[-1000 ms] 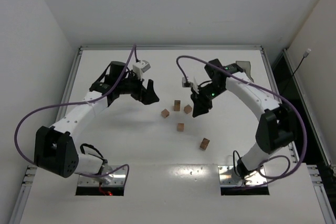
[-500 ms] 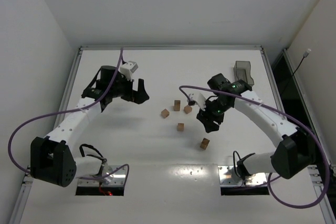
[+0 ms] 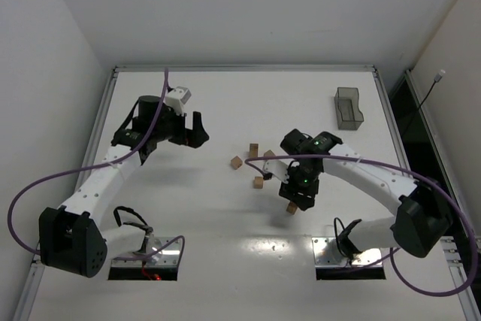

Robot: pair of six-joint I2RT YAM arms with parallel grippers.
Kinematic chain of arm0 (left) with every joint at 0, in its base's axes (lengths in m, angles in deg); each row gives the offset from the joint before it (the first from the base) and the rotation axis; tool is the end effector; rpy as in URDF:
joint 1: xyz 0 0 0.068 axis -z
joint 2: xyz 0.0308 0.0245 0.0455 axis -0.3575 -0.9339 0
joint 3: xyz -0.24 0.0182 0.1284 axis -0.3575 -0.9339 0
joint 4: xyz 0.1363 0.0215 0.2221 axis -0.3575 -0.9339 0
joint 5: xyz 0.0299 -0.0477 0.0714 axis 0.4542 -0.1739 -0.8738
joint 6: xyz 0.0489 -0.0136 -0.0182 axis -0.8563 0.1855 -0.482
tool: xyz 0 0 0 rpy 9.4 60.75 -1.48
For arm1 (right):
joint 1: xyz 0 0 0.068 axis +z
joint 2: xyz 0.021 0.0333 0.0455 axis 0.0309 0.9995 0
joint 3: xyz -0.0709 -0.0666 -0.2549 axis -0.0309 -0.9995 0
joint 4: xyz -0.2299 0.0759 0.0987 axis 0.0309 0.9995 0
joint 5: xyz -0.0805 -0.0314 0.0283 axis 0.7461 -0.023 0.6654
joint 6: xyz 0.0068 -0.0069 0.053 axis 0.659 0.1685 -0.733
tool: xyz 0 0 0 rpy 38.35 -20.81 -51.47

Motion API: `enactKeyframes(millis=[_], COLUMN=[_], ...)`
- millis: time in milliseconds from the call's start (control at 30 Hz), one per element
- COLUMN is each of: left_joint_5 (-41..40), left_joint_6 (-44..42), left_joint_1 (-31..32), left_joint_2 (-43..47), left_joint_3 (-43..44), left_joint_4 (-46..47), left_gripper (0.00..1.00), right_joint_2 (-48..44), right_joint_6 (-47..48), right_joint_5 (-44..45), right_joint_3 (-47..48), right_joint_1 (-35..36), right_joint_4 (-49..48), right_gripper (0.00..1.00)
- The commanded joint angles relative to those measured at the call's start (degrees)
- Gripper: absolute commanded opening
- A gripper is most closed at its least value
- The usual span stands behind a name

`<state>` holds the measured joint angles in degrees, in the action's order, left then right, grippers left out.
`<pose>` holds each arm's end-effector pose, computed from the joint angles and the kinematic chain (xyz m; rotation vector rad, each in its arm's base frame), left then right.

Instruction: Build the wood block tower

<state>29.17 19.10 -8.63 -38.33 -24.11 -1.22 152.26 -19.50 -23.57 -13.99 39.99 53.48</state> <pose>0.2505 -0.0680 0.2932 0.2689 2.1769 -0.6259 0.1640 0.1392 0.2218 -1.6818 2.6152 0.3493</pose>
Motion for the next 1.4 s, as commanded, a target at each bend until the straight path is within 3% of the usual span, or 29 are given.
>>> enactKeyframes(millis=[0,100,200,300,333,500,600,800,933,1100,1367], left_joint_5=[0.61,0.52,7.36,12.47,12.47,13.53,13.53,13.53,15.02,15.38,11.86], left_joint_6=[-0.33,-2.16,-6.72,-12.62,-16.73,-27.74,-39.75,-56.39,-64.39,-71.52,-68.54], left_joint_1=[-0.63,-0.63,1.81,5.69,9.01,19.83,30.10,37.07,39.01,43.14,47.00], left_joint_2=[1.43,1.43,1.43,0.12,-0.58,-6.81,-14.19,-31.75,-38.19,-40.93,-41.63], left_joint_3=[-0.37,-0.37,-0.37,1.12,2.95,10.87,20.95,36.96,43.30,44.02,38.66], left_joint_4=[1.33,1.33,-0.33,-4.88,-6.39,-17.18,-24.82,-35.83,-39.70,-38.05,-25.83], left_gripper=[1.00,1.00,1.00,1.00,1.00,1.00,1.00,0.81,0.80,0.72,0.54], right_joint_2=[0.06,1.56,-0.96,-5.02,-6.25,-12.93,-15.14,-17.50,-18.83,-16.45,-14.17], right_joint_6=[-2.96,-3.66,-4.45,-4.99,-4.99,-4.99,-4.37,-9.02,-13.94,-15.62,-16.15], right_joint_5=[3.45,4.60,5.22,7.23,7.24,15.75,20.41,18.77,13.32,8.32,1.62], right_joint_3=[-1.14,-1.15,1.47,5.17,5.70,5.70,5.70,2.90,1.05,1.05,2.10], right_joint_1=[2.65,4.50,2.05,-4.62,-10.12,-22.99,-30.47,-43.39,-50.86,-57.80,-64.84], right_joint_4=[-2.56,-3.09,-3.09,-3.62,-3.62,-11.24,-15.73,-19.70,-20.84,-20.33,-19.80], right_gripper=[0.49,0.49,0.49,0.49,0.49,0.49,0.50,0.55,0.58,0.69,0.72])
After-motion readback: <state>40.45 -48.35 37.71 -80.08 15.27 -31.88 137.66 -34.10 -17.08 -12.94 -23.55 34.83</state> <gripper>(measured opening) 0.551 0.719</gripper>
